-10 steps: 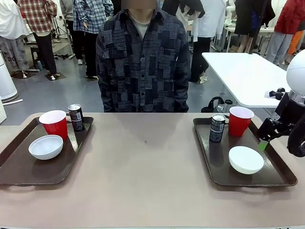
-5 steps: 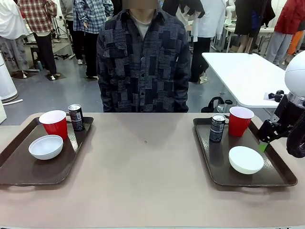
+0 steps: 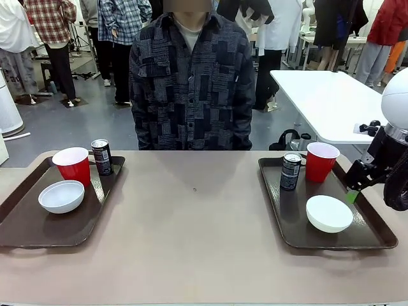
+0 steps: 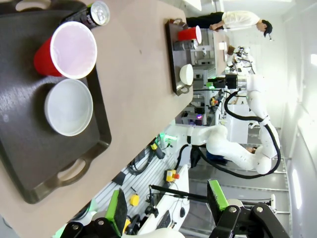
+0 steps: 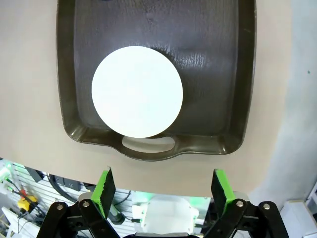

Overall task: Prepare tableware on both trays.
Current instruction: Pick up a Picnic Bowl from the table and place it on a Handle tray.

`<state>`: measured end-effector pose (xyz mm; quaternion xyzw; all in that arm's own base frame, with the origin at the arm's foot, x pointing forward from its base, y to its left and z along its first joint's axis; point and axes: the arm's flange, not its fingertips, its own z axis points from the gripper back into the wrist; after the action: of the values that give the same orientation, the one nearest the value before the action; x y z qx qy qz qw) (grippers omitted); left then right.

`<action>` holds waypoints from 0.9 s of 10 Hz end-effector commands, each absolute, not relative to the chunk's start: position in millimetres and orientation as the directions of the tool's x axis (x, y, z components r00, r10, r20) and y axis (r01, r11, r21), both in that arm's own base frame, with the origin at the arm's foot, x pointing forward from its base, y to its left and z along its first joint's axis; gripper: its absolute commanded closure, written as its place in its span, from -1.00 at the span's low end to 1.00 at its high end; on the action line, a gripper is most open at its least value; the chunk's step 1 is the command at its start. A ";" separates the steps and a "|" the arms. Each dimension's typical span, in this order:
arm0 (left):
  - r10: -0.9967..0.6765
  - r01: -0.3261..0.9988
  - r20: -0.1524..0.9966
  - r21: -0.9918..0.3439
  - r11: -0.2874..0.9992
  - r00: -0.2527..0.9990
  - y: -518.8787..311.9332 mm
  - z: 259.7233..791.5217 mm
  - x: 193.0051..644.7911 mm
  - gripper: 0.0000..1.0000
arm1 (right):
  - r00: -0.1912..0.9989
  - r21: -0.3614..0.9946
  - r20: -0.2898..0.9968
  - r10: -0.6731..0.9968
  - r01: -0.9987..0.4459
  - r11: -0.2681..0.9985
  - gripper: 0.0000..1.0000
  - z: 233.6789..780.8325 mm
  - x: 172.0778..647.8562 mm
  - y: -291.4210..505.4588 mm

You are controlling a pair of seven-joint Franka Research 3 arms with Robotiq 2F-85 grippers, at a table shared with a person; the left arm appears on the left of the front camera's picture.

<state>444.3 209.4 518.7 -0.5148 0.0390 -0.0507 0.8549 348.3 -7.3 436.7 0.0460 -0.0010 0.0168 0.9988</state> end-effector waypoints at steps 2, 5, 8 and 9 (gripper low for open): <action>-0.128 0.044 -0.017 -0.886 0.462 0.992 209.1 521.6 443.0 -0.73 | 0.989 0.305 0.146 -0.022 -0.023 0.952 -1.00 468.7 296.4 -42.5; -0.128 0.044 -0.017 -0.886 0.462 0.992 209.1 521.6 443.0 -0.73 | 0.929 0.556 0.124 -0.348 0.225 0.800 -1.00 457.0 280.9 -140.6; -0.128 0.044 -0.017 -0.886 0.462 0.992 209.1 521.6 443.0 -0.73 | 0.946 0.669 0.230 -0.226 0.015 0.743 -1.00 444.0 255.3 -192.6; -0.128 0.044 -0.017 -0.886 0.462 0.992 209.1 521.6 443.0 -0.73 | 0.924 0.674 0.346 -0.166 -0.121 0.729 -1.00 446.2 254.4 -206.6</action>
<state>444.3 209.6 518.7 -0.5148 0.0390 -0.0506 0.8549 253.7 -207.2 455.2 0.3336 -0.1589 -0.0823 0.9256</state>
